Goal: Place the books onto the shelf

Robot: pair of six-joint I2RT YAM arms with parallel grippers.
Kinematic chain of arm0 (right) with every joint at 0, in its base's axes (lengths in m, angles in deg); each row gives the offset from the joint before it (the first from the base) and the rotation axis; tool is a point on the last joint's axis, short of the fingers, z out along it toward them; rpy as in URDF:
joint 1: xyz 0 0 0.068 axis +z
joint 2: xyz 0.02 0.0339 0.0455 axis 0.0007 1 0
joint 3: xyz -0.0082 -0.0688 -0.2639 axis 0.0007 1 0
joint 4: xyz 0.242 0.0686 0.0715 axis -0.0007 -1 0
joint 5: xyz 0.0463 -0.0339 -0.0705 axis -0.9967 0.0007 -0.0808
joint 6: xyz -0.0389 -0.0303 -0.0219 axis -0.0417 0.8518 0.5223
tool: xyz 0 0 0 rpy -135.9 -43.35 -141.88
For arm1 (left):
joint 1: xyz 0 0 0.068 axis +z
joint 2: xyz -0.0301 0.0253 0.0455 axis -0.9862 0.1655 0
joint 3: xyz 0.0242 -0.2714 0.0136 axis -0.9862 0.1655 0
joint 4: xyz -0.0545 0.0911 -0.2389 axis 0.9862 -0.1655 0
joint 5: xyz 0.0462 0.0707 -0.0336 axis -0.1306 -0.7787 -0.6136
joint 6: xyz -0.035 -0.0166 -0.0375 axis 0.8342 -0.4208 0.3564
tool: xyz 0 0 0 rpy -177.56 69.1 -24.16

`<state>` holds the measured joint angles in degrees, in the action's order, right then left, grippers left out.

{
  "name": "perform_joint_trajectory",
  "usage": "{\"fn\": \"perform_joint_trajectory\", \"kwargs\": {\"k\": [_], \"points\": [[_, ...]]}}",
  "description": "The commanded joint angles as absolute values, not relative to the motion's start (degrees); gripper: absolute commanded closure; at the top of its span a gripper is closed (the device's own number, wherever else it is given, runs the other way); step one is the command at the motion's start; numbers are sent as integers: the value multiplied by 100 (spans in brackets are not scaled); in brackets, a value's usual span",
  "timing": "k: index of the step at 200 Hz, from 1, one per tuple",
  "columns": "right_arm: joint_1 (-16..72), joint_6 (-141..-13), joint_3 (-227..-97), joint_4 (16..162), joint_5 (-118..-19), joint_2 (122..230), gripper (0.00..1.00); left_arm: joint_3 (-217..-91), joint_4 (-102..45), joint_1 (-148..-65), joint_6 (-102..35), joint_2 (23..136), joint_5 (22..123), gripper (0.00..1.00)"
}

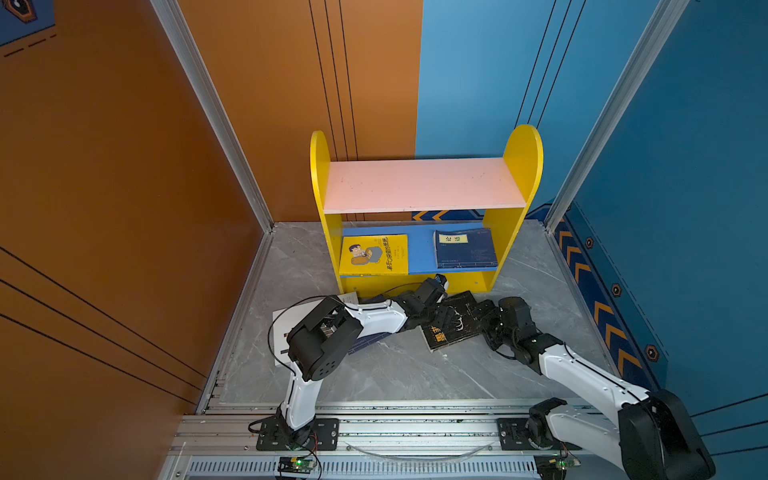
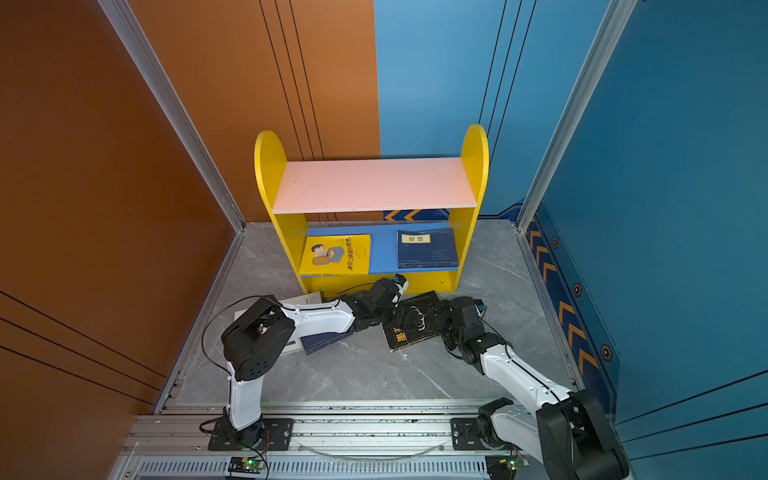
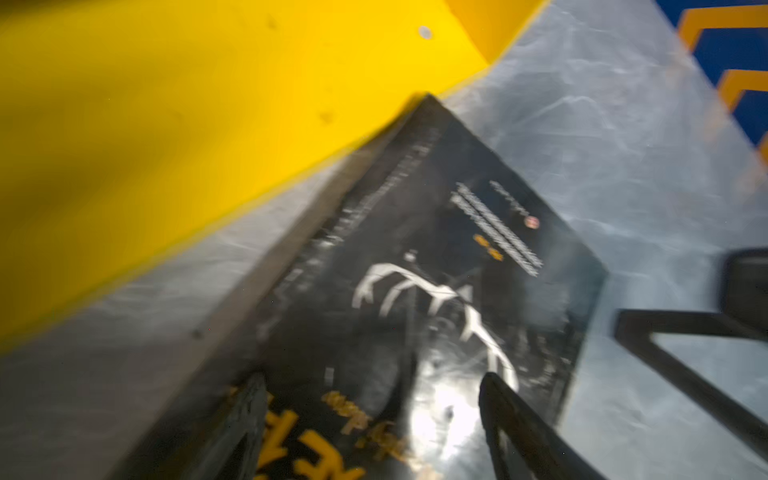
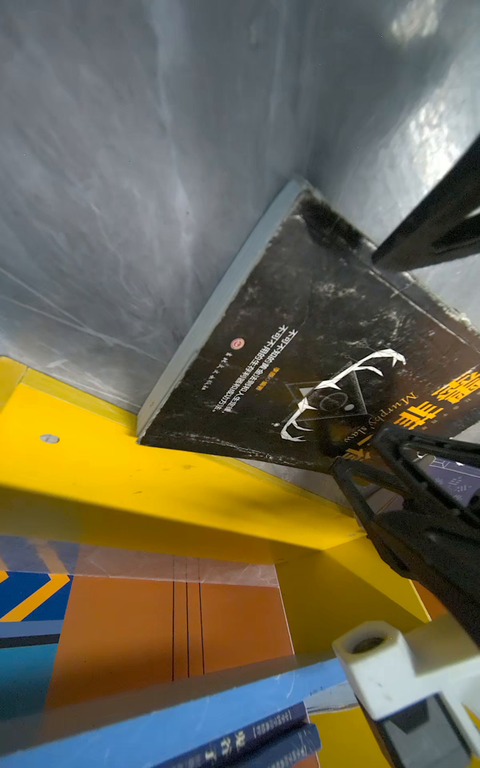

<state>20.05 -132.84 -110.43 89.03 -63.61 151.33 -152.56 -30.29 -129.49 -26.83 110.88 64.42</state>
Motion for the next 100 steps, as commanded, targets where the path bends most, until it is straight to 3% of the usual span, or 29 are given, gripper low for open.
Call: {"fn": "perform_joint_trajectory", "kwargs": {"k": [1, 66, 100], "points": [[2044, -13356, -11072, 8569, -5988, 14852, 6, -15452, -3495, -12909, -2915, 11352, 5787, 18], [2078, -13539, -10893, 8201, -5965, 14741, 3, -15697, -3756, -12844, -2909, 11643, 5568, 17], [2164, -13620, -10837, 8632, -6126, 15185, 3, -15585, -3696, -12851, -2588, 11692, 6296, 18]]}}
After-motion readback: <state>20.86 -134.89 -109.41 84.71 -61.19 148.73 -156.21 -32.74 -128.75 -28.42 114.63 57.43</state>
